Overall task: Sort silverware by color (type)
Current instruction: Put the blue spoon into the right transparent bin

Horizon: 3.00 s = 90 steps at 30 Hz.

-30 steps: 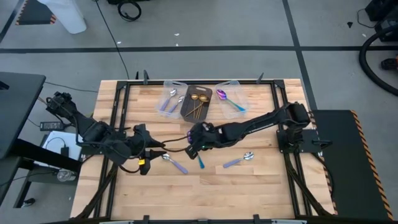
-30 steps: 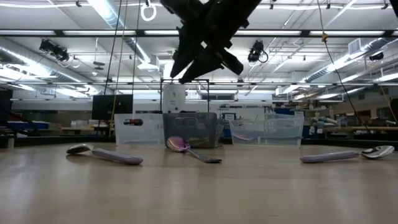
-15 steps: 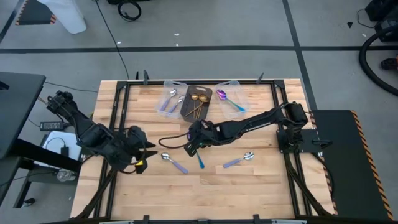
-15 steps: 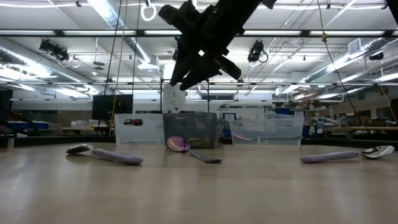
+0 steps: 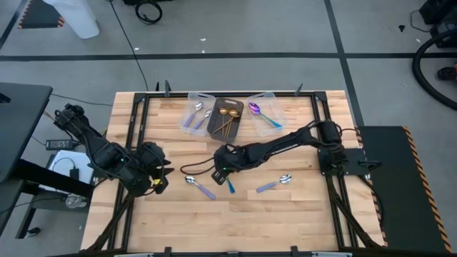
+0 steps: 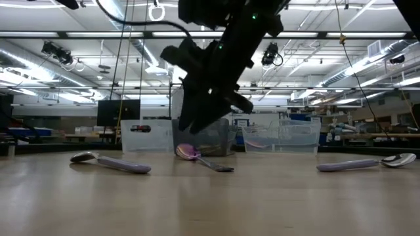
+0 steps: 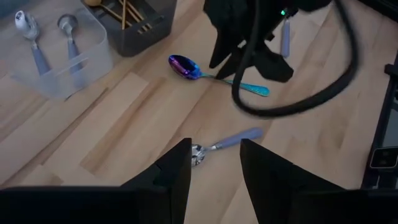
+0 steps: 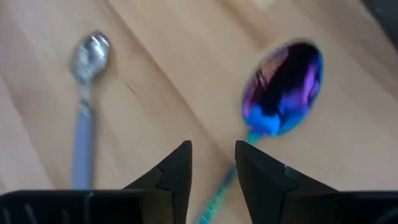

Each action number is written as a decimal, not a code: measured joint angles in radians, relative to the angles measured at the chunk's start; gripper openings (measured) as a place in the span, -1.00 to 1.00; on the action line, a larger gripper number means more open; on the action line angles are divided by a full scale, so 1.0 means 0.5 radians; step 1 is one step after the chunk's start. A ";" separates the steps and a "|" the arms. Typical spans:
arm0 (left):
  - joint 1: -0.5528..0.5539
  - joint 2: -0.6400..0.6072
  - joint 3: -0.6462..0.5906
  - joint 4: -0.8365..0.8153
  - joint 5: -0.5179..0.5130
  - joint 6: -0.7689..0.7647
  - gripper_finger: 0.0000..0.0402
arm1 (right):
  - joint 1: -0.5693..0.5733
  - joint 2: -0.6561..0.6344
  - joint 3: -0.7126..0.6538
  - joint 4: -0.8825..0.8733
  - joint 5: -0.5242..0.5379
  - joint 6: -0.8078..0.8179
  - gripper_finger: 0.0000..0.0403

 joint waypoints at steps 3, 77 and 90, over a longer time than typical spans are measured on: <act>-0.020 0.000 0.000 0.000 0.000 -0.004 -0.28 | -0.005 0.014 0.000 -0.064 0.029 0.001 -0.26; -0.030 0.001 -0.002 -0.230 0.076 -0.309 -0.28 | -0.074 -0.102 -0.004 -0.439 -0.107 -0.129 -0.94; -0.030 0.000 -0.002 -0.230 0.075 -0.304 -0.28 | -0.253 -0.458 -0.002 -0.734 0.408 -0.258 -0.94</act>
